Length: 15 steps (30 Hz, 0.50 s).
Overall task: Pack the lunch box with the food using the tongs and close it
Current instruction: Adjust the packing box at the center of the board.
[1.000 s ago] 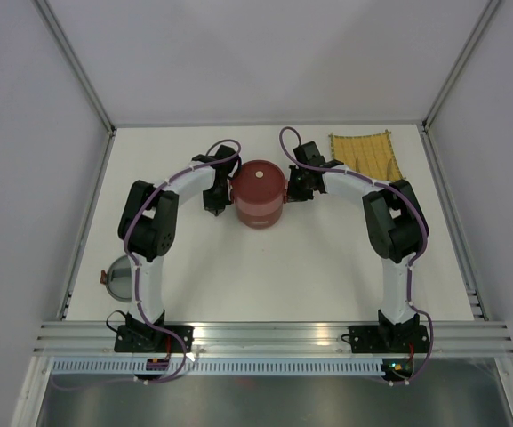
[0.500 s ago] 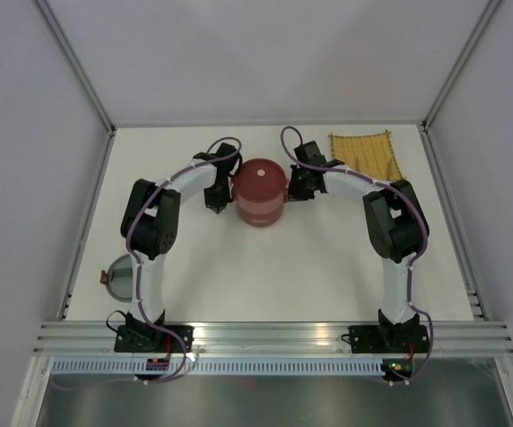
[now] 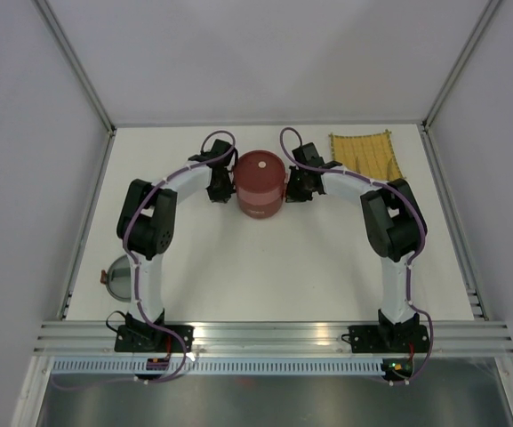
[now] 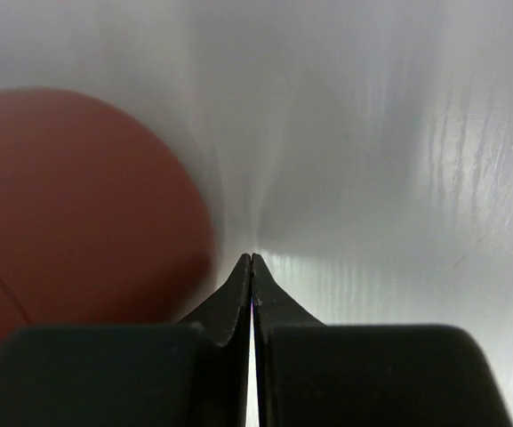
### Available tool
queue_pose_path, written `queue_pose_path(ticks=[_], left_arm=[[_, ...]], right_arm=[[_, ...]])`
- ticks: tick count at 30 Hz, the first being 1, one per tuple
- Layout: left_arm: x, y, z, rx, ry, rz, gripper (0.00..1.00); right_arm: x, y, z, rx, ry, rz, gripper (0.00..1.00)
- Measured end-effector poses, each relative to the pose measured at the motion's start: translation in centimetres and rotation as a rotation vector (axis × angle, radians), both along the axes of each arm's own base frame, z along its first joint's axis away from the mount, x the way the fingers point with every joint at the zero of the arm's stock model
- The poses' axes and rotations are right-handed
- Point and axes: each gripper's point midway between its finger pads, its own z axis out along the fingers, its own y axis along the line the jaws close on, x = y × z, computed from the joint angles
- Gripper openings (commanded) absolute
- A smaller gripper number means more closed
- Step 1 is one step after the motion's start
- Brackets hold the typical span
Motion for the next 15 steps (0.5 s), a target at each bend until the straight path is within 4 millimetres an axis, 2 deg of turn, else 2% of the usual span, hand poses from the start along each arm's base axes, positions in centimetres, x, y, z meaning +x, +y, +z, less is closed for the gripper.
queue_pose_path(ticks=[4, 9, 12, 15], left_arm=[[1.5, -1.3, 0.1, -0.074, -0.058, 0.012, 0.02], [2.3, -1.7, 0.2, -0.097, -0.099, 0.004, 0.02], [2.3, -1.8, 0.3, -0.111, -0.119, -0.011, 0.02], [0.7, -2.3, 0.3, -0.162, -0.110, -0.050, 0.02]], right_arm=[[-0.1, -0.2, -0.8, -0.009, 0.018, -0.022, 0.00], [-0.1, -0.4, -1.0, -0.013, 0.022, -0.036, 0.00], [-0.1, -0.3, -1.1, -0.013, 0.025, -0.034, 0.00], [-0.3, 0.0, -1.0, 0.005, 0.031, -0.021, 0.00]])
